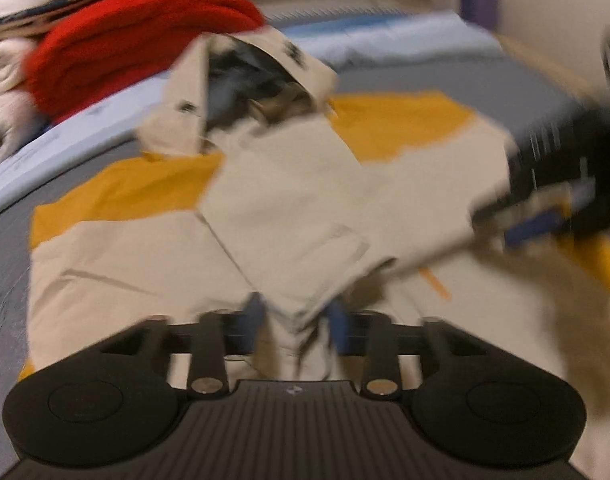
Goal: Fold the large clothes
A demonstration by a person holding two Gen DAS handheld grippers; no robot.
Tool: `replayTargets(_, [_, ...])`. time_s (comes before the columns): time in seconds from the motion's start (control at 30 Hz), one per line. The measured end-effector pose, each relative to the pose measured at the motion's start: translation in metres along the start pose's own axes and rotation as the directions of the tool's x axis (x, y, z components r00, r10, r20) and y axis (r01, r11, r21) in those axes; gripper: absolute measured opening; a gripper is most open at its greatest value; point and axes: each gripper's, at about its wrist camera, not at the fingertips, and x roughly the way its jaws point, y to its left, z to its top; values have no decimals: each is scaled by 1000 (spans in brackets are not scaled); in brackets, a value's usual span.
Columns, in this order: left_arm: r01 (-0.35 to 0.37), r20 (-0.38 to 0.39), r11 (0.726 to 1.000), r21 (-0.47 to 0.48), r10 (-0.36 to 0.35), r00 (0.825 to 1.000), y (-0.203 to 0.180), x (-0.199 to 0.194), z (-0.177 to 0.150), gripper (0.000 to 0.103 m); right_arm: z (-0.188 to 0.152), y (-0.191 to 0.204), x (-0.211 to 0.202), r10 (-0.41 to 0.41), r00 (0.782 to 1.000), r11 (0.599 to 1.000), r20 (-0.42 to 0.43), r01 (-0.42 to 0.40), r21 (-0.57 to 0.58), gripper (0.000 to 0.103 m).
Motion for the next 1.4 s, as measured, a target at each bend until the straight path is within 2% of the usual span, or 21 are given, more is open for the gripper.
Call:
replayTargets(0.1, [-11,68,986,-167,23,997,36,-20,9,16,3,-3,1,-3,1000,999,8,3,33,46])
replayTargets(0.17, [-13,109,954,-300,47,993,67,-33,11,14,4,-5,0,-7,1000,999,21,6,51,46])
replayTargets(0.23, [-16,130,907,-421,78,988,99,-42,10,12,6,-6,-3,-17,999,998,37,14,68,46])
replayTargets(0.3, [-4,130,843,-538,88,988,132,-44,3,13,7,-8,-5,-37,998,996,54,33,78,46])
replayTargets(0.33, [20,121,804,-594,66,990,148,-42,0,14,8,-10,-6,-46,997,996,60,41,84,46])
replayTargets(0.4, [83,98,730,-679,-22,995,175,-32,-9,29,8,-13,-7,-60,996,994,68,53,98,46])
replayTargets(0.47, [94,84,621,-778,-45,995,195,-25,-23,34,10,-16,-7,-70,994,992,78,61,110,46])
replayTargets(0.5, [95,79,582,-807,-53,995,203,-21,-28,34,10,-18,-8,-76,993,991,86,66,115,45])
replayTargets(0.6, [131,87,492,-861,-111,990,218,-8,-38,41,12,-22,-8,-82,992,989,98,69,131,39])
replayTargets(0.67, [135,82,466,-875,-132,988,221,0,-42,41,13,-23,-8,-83,991,988,101,69,137,36])
replayTargets(0.77, [97,47,483,-870,-115,992,217,8,-44,40,13,-23,-9,-84,991,988,106,69,138,31])
replayTargets(0.87, [58,36,517,-854,-53,998,215,3,-42,6,14,-26,-14,-76,989,987,127,56,149,12])
replayTargets(0.9, [46,41,537,-843,-21,999,215,-3,-39,6,16,-26,-17,-72,988,988,139,51,148,8])
replayTargets(0.97, [27,56,570,-821,34,998,214,-17,-31,1,19,-23,-24,-61,984,989,169,36,146,5])
replayTargets(1.03, [7,63,625,-780,67,996,212,-28,-22,1,20,-21,-32,-55,980,991,193,30,131,5])
replayTargets(1.1, [-63,-3,680,-730,90,996,206,-27,-18,3,19,-19,-35,-67,979,992,193,45,119,6])
replayTargets(1.13, [-111,-54,695,-711,104,993,204,-21,-20,3,18,-20,-32,-83,982,990,169,62,125,9])
replayTargets(1.2, [-228,-147,693,-684,176,973,202,-15,-27,5,15,-25,-23,-118,988,984,101,103,145,15])
replayTargets(1.23, [-261,-163,693,-672,205,965,201,-14,-29,5,12,-28,-21,-139,987,979,83,124,159,16])
replayTargets(1.3, [-256,-133,695,-672,228,965,199,-20,-26,5,8,-25,-24,-179,978,975,112,161,151,26])
replayTargets(1.4, [-212,-23,752,-624,254,967,186,-33,-12,8,-3,2,-40,-223,942,975,251,218,47,26])
